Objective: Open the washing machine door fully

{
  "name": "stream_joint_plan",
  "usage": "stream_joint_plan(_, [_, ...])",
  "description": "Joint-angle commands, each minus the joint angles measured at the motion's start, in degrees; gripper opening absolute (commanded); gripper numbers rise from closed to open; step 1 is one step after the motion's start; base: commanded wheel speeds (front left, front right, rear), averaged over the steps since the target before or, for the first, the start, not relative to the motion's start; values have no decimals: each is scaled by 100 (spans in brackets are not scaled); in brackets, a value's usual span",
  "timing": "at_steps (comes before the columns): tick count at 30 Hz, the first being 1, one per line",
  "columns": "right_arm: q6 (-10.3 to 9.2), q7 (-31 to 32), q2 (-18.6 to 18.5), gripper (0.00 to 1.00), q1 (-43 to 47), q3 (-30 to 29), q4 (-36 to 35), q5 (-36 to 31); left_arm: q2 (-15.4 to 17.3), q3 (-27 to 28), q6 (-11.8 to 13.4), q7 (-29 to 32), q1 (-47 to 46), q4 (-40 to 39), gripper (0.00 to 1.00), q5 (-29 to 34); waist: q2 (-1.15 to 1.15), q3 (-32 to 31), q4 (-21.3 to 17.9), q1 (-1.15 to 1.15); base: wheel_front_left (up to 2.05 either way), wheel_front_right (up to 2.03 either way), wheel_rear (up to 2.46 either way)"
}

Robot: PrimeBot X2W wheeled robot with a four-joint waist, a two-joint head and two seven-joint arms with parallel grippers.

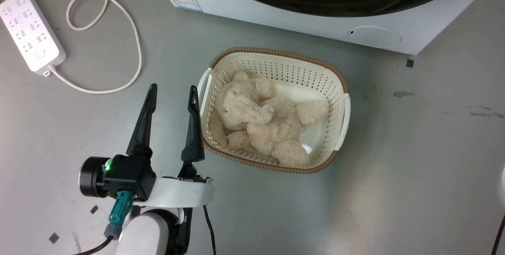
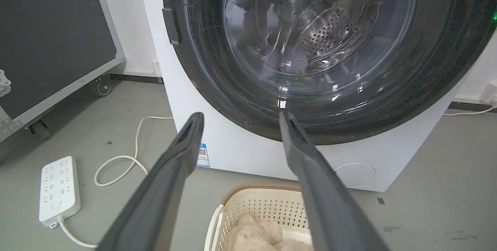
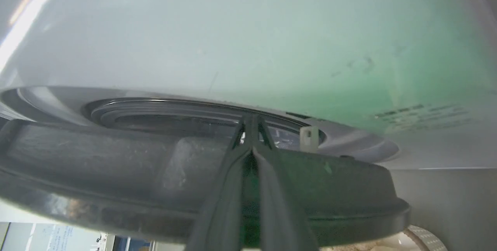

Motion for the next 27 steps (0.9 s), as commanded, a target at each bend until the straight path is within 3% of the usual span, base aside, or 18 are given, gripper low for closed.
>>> stream_joint_plan(1, [7, 146, 53, 0, -195, -61, 137, 87, 2, -42, 39, -65, -108, -40, 100, -20, 0, 29, 18, 0, 0, 0, 0])
stream_joint_plan(7, [6, 760, 79, 0, -172, -273, 255, 141, 2, -103, 106, -136, -114, -23, 100, -71, 0, -37, 50, 0, 0, 0, 0])
stream_joint_plan(19, [6, 1932, 196, 0, 720, -476, 19, 472, 1, -122, 160, -275, 22, 154, 100, -202, 0, -689, -13, 0, 0, 0, 0])
stream_joint_plan(27, [6, 2403, 208, 0, 2046, 516, -40, 1461, 1, -158, 39, -275, 420, 425, 100, -230, 0, -1416, -81, 0, 0, 0, 0])
